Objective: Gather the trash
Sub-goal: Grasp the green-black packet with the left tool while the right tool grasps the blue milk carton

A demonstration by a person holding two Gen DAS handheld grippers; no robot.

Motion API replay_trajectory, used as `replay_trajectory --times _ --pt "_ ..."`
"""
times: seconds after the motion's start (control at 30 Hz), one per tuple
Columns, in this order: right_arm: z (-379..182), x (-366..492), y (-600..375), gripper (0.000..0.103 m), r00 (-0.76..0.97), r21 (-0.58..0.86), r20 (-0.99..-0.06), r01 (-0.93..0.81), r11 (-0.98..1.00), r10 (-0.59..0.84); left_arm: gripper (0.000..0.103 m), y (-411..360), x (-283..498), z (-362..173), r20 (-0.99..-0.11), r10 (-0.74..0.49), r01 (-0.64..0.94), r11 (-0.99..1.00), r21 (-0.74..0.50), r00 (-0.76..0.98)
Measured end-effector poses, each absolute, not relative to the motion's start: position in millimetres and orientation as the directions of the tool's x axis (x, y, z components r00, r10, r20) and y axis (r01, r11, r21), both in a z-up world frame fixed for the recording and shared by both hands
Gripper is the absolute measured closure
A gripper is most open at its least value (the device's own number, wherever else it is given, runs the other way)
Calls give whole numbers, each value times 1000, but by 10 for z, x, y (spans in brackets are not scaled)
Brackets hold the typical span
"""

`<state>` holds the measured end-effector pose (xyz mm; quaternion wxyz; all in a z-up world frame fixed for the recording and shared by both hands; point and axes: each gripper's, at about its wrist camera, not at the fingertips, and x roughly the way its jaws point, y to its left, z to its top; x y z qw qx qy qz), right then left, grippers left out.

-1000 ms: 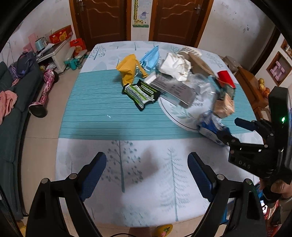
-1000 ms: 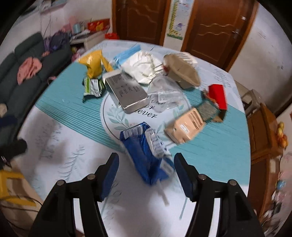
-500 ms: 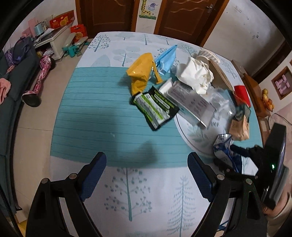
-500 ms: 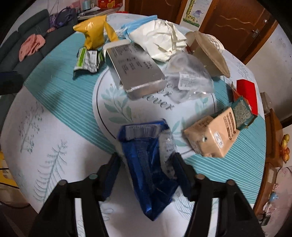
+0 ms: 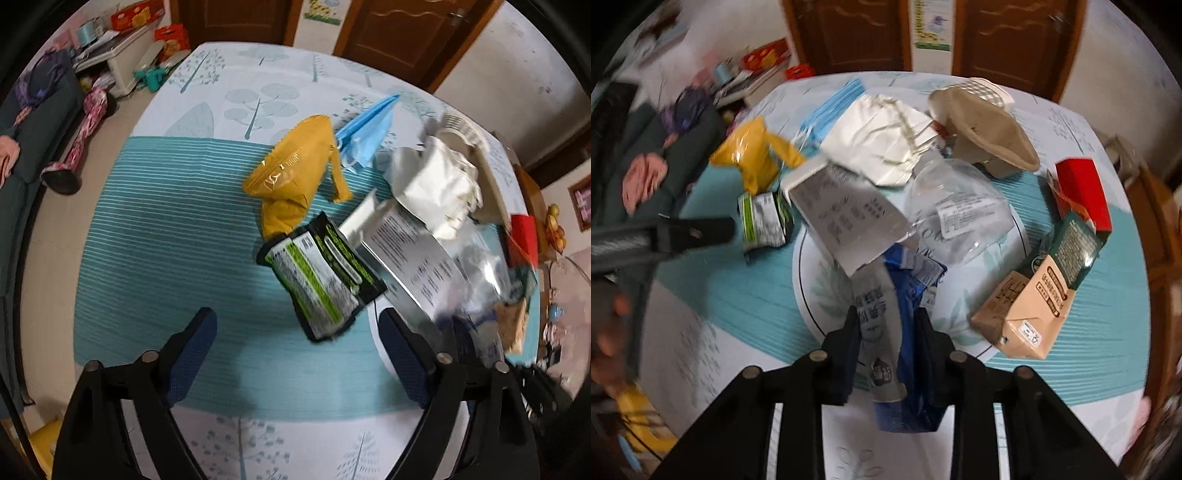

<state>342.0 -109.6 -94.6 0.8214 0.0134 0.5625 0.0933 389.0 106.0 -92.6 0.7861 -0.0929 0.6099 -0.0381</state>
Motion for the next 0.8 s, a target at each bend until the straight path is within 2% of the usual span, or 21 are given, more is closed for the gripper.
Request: replay_trajectory --times 0.17,0.23,0.3,0.4,0.43,0.63,0.8 --pt "-947 3435 -1083 76 359 143 -919 -88 986 166 30 1002 4073 -1113 -966 -132 -85 985 -154 221" --pt "-950 3433 -1089 76 360 164 -916 -67 984 177 41 978 4112 -1182 -971 -124 -92 985 -145 204" --pt "-951 3426 -1104 76 365 175 -913 -50 983 181 47 951 4131 -1230 -975 -112 -94 987 -133 194" --pt "-948 3394 -1107 76 369 183 -911 -38 982 184 66 882 4139 -1223 -972 -99 -69 991 -116 215" --pt "-949 3394 -1108 76 369 184 -911 -36 982 184 85 873 4133 -1218 -970 -103 -61 991 -119 220" --pt "-936 3349 -1132 76 372 203 -907 -18 979 195 97 831 3975 -1081 -955 -108 1 994 -112 278" --pt "-863 3222 -1213 76 385 254 -892 -3 967 236 98 894 3677 -856 -938 -166 34 986 -163 305"
